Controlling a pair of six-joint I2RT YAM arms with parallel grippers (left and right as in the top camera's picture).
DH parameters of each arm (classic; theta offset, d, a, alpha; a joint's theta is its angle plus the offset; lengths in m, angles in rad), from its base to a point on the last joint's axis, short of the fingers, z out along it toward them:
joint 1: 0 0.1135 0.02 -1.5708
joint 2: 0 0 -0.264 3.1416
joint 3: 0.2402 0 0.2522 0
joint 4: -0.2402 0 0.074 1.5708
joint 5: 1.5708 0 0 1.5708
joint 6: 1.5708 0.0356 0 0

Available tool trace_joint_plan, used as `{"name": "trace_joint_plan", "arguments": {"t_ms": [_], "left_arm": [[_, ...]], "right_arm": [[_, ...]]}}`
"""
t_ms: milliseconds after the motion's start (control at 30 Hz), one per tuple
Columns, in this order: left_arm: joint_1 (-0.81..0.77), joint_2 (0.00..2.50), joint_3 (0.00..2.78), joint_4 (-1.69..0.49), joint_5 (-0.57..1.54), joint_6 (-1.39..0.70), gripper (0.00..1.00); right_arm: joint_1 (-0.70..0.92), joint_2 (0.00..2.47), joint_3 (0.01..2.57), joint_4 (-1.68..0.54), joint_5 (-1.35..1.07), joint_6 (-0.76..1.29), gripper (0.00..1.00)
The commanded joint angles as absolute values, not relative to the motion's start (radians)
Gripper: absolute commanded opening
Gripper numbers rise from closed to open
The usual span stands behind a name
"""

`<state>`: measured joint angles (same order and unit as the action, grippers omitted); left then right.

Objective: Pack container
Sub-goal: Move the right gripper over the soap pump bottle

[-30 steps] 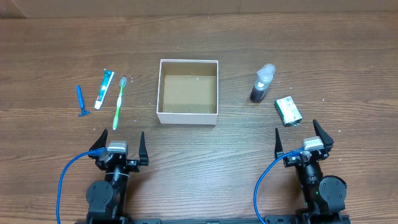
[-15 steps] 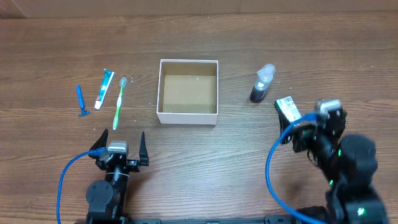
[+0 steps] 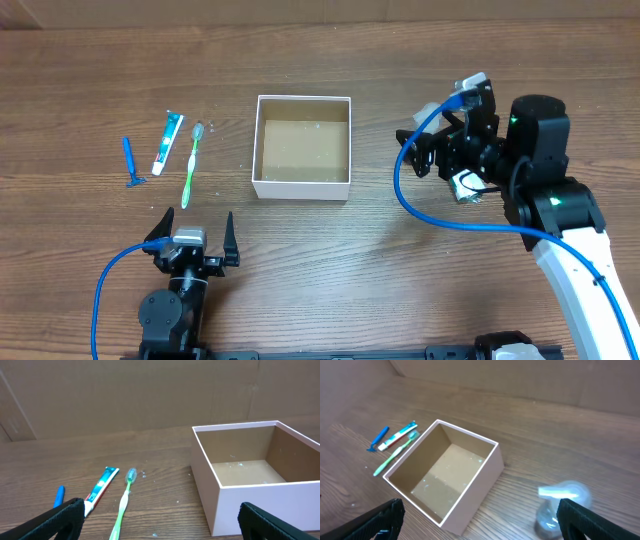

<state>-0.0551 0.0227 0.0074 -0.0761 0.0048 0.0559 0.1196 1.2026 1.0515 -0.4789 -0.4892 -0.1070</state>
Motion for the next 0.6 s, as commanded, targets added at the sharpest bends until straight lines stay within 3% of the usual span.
{"name": "trace_joint_plan", "arguments": {"t_ms": [0,200,567], "left_arm": [[-0.059,0.024,0.005,-0.077,0.019,0.068,1.00],[-0.059,0.024,0.005,-0.077,0.019,0.068,1.00],[-0.059,0.024,0.005,-0.077,0.019,0.068,1.00]], "right_arm": [[0.122,1.221,1.076,-0.447,-0.458,-0.001,1.00],[0.123,1.222,1.108,-0.505,-0.105,0.361,1.00],[0.123,1.224,1.127,-0.591,-0.113,0.397,1.00]]}}
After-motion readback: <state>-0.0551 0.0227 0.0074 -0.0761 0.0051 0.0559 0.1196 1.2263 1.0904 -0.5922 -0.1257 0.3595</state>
